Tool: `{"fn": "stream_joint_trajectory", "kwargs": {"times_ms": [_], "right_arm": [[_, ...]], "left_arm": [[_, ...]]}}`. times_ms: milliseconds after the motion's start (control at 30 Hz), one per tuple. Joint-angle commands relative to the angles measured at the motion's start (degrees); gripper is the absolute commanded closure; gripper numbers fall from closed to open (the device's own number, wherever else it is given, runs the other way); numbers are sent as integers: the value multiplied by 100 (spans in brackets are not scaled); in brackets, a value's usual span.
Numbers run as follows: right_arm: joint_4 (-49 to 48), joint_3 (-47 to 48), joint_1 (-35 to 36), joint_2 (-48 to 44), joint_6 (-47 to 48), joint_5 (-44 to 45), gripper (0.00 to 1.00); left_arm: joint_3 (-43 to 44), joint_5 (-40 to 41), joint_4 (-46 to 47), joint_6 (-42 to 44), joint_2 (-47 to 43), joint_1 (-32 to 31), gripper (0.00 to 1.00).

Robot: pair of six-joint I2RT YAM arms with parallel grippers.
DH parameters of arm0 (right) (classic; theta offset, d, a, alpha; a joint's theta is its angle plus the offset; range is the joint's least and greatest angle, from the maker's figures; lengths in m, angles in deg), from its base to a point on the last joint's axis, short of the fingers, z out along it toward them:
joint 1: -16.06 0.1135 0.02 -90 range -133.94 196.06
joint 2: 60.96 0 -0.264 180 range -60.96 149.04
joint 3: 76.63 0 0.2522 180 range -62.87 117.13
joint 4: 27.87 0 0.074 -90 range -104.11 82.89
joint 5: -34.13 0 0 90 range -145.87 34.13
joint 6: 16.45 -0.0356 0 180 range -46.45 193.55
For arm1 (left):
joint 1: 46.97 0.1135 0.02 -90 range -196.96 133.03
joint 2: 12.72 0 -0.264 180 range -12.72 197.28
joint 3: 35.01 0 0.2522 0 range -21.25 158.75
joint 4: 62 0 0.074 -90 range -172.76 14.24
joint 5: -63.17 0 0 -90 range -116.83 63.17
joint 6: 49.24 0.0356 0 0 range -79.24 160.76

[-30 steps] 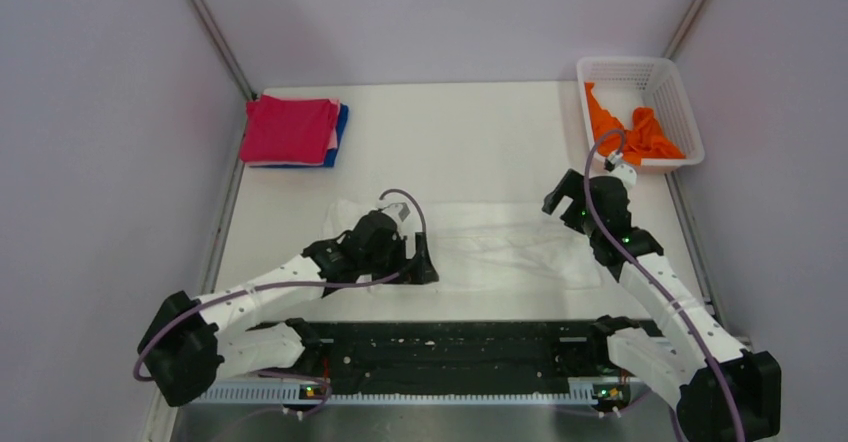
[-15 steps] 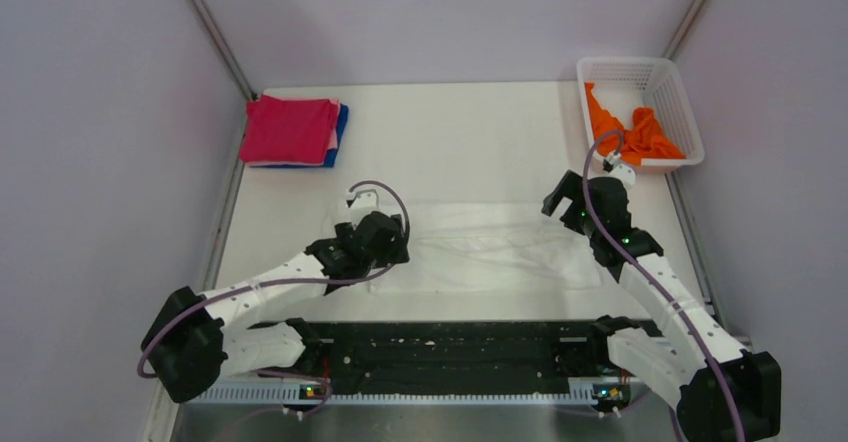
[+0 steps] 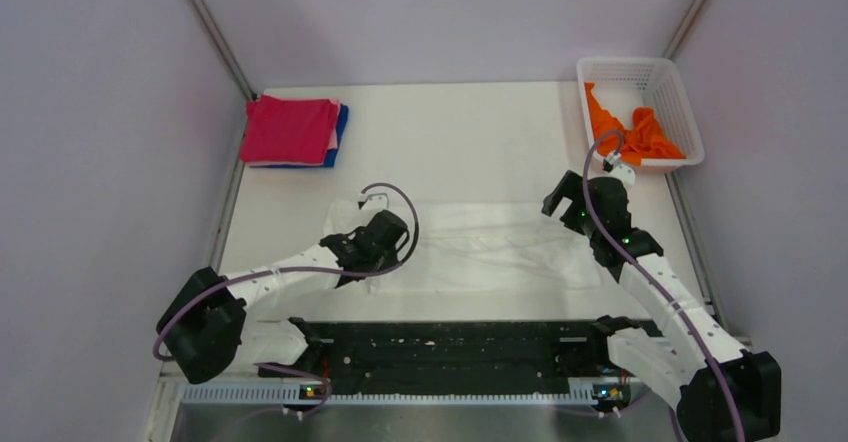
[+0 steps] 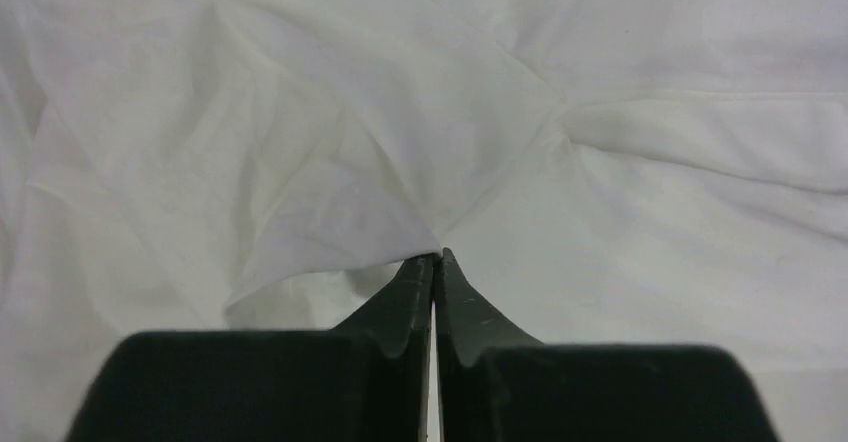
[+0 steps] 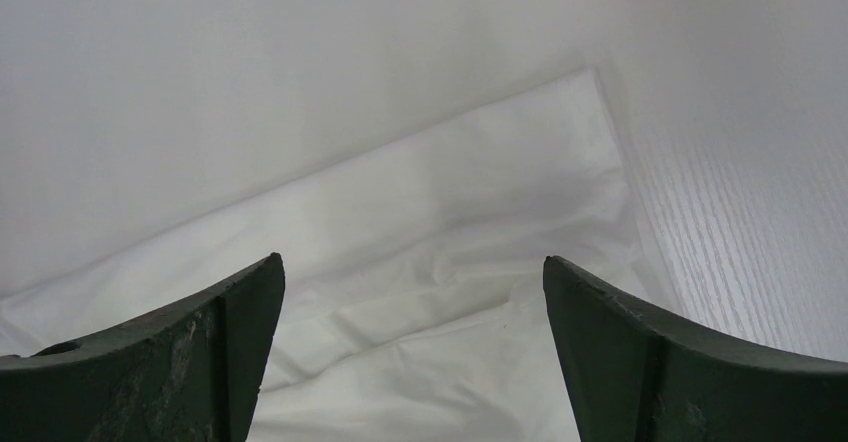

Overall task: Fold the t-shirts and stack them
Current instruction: Fold the other side of the tshirt into a rectangle

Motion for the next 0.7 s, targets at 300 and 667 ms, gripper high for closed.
{"fn": "stream_joint_trajectory", "kwargs": {"times_ms": [300, 667], "right_arm": [[-157, 13, 30, -76, 60, -18, 1], [-136, -16, 36, -81, -18, -76, 1]], "left_arm": [[232, -741, -35, -367, -245, -34, 100], [151, -420, 391, -1558, 19, -690, 100]]}}
